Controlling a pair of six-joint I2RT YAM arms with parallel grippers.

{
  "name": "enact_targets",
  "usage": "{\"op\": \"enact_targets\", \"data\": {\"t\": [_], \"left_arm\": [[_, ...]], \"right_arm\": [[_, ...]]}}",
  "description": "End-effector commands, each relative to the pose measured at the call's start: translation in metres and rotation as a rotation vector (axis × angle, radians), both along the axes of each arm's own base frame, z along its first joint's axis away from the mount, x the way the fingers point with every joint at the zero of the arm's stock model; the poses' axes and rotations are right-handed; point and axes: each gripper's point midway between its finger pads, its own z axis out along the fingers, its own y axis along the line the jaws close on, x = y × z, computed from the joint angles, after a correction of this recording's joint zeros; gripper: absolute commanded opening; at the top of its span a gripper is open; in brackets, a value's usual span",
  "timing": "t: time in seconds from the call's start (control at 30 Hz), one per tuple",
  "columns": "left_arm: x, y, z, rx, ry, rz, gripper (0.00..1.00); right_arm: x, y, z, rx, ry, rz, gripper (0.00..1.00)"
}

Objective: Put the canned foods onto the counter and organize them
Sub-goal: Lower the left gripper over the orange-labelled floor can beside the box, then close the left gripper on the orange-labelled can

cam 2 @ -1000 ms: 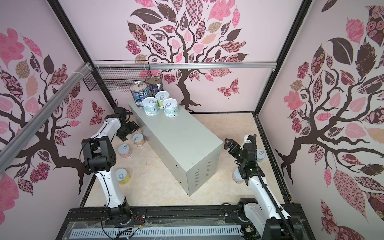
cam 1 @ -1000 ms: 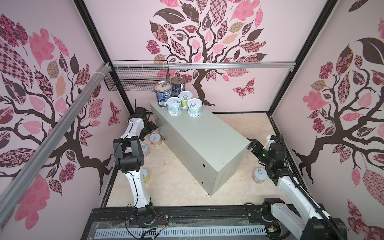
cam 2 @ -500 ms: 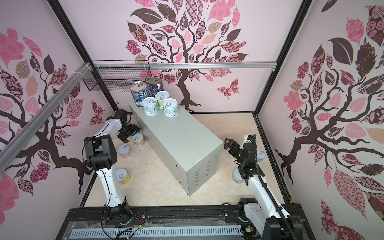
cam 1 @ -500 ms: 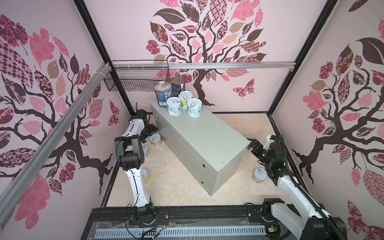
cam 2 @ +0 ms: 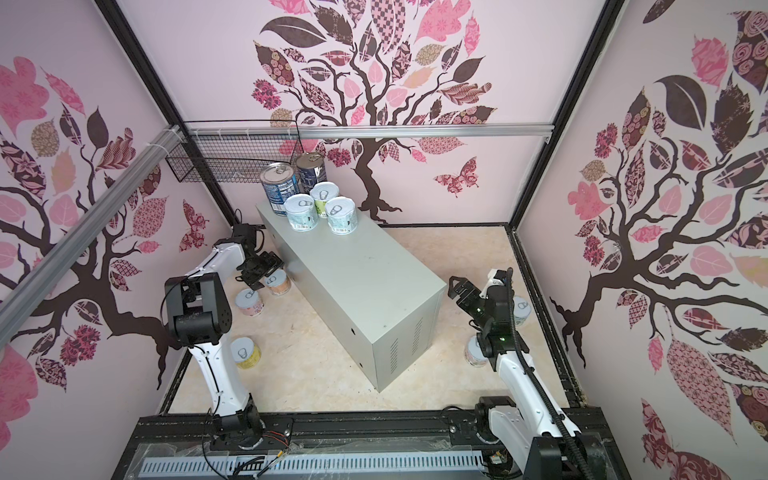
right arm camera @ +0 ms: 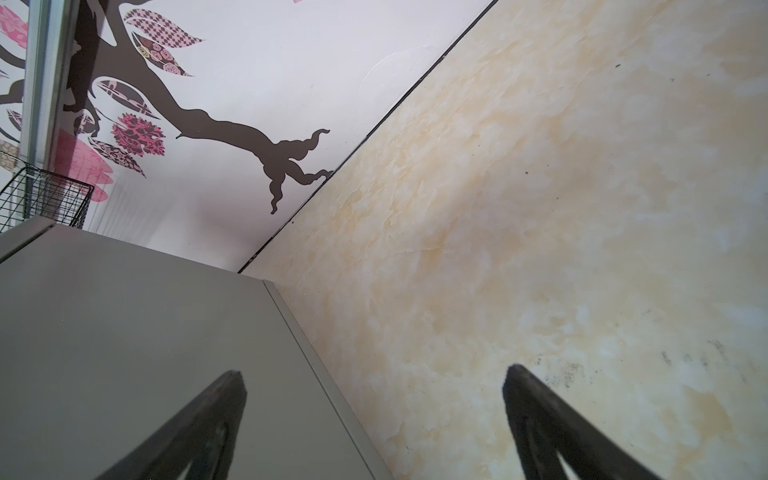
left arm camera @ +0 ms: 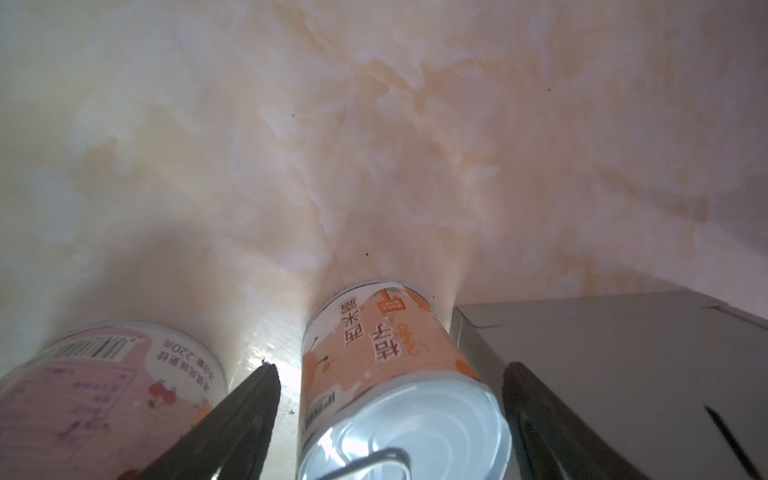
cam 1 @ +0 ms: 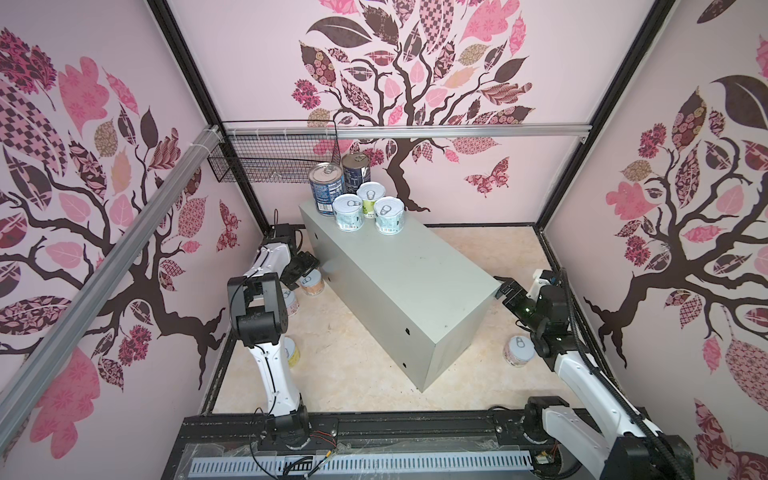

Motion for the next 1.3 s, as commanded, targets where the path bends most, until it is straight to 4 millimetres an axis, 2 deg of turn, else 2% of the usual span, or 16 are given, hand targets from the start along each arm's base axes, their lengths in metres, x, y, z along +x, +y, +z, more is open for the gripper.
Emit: {"op": "enact_targets", "data": {"t": [0.0, 0.3, 0.57, 0.97, 1.07, 1.27], "left_arm": [[-0.009, -0.010, 0.007, -0.009, -0.024, -0.030, 0.87], [-0.036, -0.021, 0.006, -0.005, -0.026, -0.058, 0.86], [-0.046, -0.018, -0.001, 0.009, -0.001, -0.054, 0.87], [-0.017, -0.003, 0.039, -0.024, -0.114, -0.005, 0.93], [-0.010, -0.001, 0.041, -0.019, -0.105, -0.005, 0.93], [0.003, 0.005, 0.026, -0.002, -0.075, -0.004, 0.93]], "right_arm": [[-0.001, 0.000, 0.006, -0.006, -0.029, 0.004, 1.00], [-0.004, 0.000, 0.009, -0.007, -0.035, 0.007, 1.00], [-0.007, 0.001, 0.010, -0.016, -0.038, 0.013, 1.00], [-0.007, 0.001, 0.008, -0.015, -0.037, 0.015, 1.00], [-0.006, 0.002, 0.007, -0.013, -0.034, 0.020, 1.00], [-0.006, 0.002, 0.007, -0.011, -0.033, 0.023, 1.00]]}}
